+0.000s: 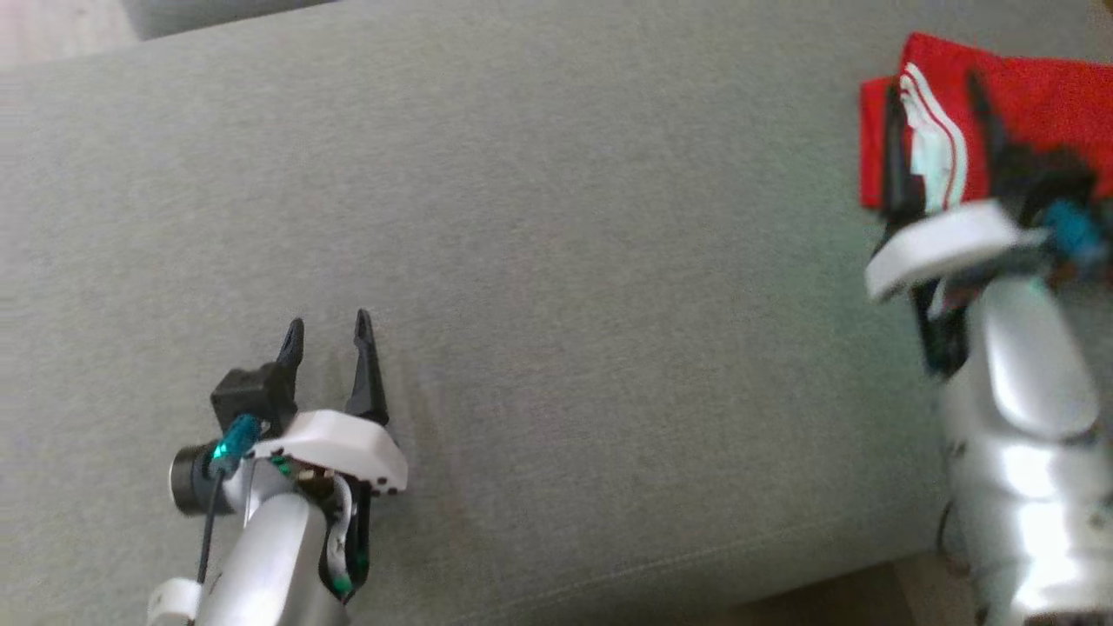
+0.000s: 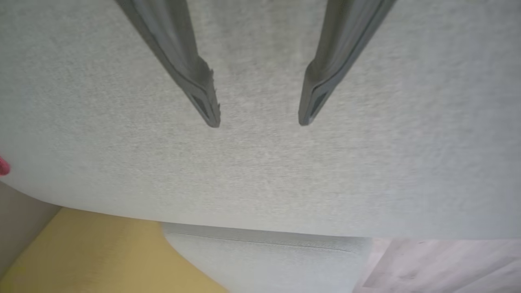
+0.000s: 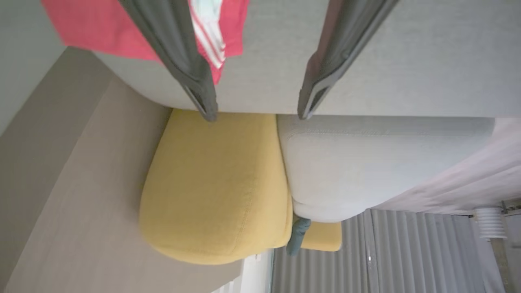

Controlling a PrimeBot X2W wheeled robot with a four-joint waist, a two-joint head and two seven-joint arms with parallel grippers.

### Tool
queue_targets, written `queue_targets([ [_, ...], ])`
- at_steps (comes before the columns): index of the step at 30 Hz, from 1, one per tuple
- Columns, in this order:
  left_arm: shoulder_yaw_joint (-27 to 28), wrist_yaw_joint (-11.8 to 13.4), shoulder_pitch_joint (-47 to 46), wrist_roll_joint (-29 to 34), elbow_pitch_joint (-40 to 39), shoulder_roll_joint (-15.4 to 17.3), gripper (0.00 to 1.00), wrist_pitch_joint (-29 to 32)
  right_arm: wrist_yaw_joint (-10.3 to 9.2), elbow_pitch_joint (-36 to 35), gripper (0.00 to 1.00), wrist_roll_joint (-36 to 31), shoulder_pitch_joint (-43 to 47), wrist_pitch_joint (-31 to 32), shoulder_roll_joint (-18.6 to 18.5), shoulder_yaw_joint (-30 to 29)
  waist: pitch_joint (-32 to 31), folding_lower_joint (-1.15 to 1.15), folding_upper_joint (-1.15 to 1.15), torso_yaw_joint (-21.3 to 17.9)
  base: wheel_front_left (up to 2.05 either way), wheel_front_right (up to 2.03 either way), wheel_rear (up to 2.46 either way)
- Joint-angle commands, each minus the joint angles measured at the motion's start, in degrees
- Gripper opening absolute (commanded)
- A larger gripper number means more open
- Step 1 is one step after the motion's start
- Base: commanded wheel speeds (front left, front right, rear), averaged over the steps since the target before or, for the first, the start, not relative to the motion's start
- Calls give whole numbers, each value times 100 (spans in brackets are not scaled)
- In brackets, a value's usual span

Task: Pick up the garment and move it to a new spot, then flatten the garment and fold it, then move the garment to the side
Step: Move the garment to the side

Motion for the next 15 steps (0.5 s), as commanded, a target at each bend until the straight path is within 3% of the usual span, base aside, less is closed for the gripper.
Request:
queue_targets([
  [1, 221, 31, -20, 12, -179, 43, 100, -30, 20, -266, 100, 103, 134, -36, 71, 194, -163, 0, 0, 252, 0, 0, 0],
  [15, 244, 66, 457, -67, -195, 43, 100, -30, 20, -452, 100, 851, 1601, -37, 187, 588, -701, 0, 0, 1263, 0, 0, 0],
])
